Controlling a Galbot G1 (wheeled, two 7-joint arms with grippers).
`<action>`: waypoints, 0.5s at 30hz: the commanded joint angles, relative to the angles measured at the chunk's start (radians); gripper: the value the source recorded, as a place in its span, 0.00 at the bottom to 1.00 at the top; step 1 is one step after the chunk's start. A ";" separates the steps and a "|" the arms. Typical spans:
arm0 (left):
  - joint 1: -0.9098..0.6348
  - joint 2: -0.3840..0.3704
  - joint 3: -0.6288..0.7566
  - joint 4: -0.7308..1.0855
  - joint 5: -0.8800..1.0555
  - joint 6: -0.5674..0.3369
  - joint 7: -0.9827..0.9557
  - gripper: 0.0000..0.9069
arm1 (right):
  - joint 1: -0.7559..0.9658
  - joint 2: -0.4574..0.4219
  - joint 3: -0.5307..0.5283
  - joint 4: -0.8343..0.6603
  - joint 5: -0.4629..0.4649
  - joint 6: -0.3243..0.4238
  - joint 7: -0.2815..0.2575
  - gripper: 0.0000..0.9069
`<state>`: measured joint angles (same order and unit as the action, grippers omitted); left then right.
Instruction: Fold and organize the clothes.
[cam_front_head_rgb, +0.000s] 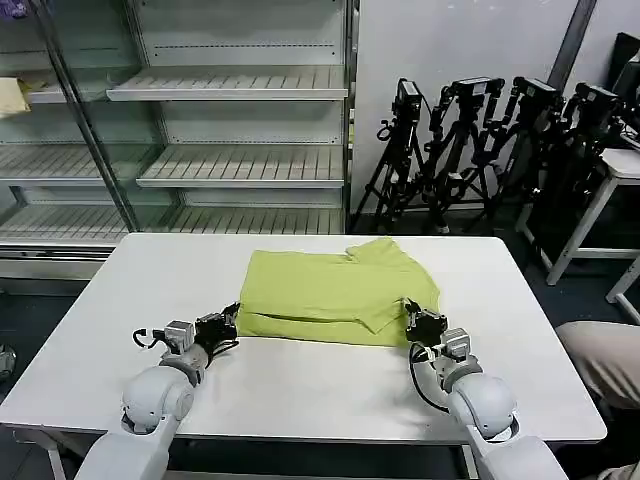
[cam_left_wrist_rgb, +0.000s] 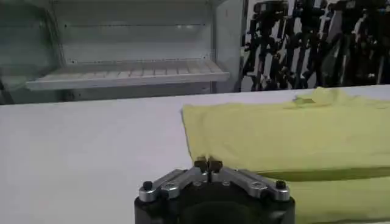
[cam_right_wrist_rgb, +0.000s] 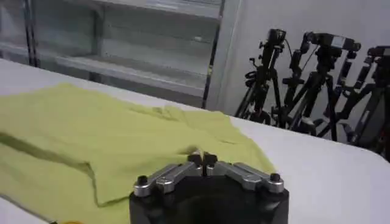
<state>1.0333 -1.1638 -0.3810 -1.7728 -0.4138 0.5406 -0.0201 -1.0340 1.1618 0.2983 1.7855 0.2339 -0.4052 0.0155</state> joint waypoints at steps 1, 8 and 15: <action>-0.010 0.004 -0.001 0.016 0.007 -0.011 0.001 1.00 | 0.008 0.002 0.007 -0.013 -0.003 -0.003 0.002 1.00; 0.082 0.035 -0.028 -0.122 -0.005 -0.008 -0.001 1.00 | -0.089 -0.031 0.081 0.095 0.014 -0.023 0.013 1.00; 0.166 0.037 -0.035 -0.192 -0.023 0.035 -0.026 1.00 | -0.236 -0.052 0.160 0.221 0.029 -0.046 0.029 1.00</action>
<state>1.0937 -1.1356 -0.4071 -1.8512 -0.4276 0.5467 -0.0308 -1.1554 1.1270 0.3958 1.9004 0.2579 -0.4394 0.0397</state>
